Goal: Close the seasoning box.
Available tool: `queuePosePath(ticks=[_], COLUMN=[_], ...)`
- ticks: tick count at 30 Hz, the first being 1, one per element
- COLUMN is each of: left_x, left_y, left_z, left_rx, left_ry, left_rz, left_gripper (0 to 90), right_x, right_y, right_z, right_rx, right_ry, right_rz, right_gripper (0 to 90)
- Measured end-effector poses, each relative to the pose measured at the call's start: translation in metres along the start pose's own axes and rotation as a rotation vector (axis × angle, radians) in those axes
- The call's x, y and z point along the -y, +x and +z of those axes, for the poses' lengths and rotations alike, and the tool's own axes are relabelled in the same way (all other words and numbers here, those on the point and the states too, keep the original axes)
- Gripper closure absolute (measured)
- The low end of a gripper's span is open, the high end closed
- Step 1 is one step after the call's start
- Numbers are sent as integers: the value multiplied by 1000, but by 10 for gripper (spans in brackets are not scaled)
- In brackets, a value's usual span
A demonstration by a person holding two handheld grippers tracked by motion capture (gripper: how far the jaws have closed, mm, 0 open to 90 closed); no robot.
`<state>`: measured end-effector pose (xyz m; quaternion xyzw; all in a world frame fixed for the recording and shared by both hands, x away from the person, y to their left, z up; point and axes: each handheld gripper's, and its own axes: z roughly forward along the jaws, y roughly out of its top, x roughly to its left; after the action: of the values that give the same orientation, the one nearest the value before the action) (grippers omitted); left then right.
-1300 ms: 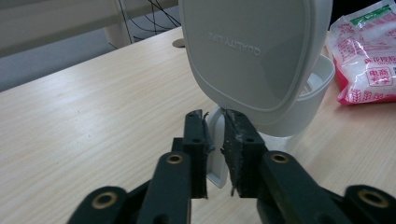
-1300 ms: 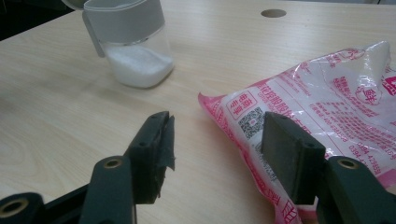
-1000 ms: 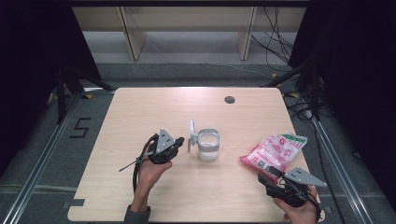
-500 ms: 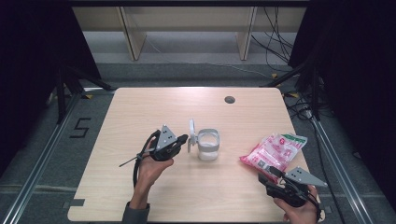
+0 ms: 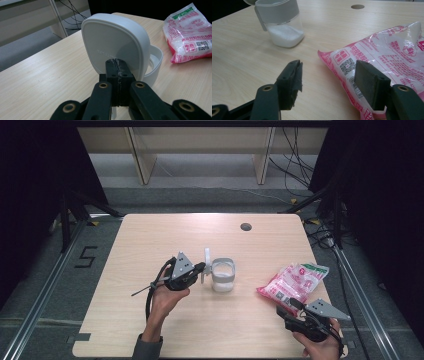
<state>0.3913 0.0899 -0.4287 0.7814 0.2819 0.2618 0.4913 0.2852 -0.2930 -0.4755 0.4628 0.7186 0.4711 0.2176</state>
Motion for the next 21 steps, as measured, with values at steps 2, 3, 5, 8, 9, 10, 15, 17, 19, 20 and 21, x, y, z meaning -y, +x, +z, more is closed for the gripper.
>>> queuePosePath(ticks=[2,3,5,8,9,10,15,17,19,20,21], left_x=[-1,-2,-2,-3,-3,-4,-6,-7,-8,-8,-9], left_y=[0,-2,-3,-5,-5,-6,-9,-10,-13,-14,-16], left_z=[1,1,2,4,4,5,7,7,8,9,8], left_rx=[5,3,5,6,8,16,38,45,57,58,63], left_ry=[-3,-3,-2,-2,1,-4,-5,-6,-10,-13,-5], left_rz=[13,2,5,7,10,9,-6,-4,-4,-2,2], left_gripper=[893,893,892,892,892,892,890,888,884,880,875], right_x=[0,0,0,0,0,0,0,0,1,0,0], right_y=[0,0,-1,0,1,1,1,1,0,1,1], right_z=[-1,0,0,1,1,1,1,1,1,1,1], right_rx=[-4,6,11,7,-2,-3,-3,-3,5,7,6], right_ry=[5,7,3,-1,1,0,0,1,-2,-2,-3], right_rz=[5,1,-9,4,12,11,13,13,4,6,7], right_gripper=[379,374,371,368,368,368,368,368,368,368,368])
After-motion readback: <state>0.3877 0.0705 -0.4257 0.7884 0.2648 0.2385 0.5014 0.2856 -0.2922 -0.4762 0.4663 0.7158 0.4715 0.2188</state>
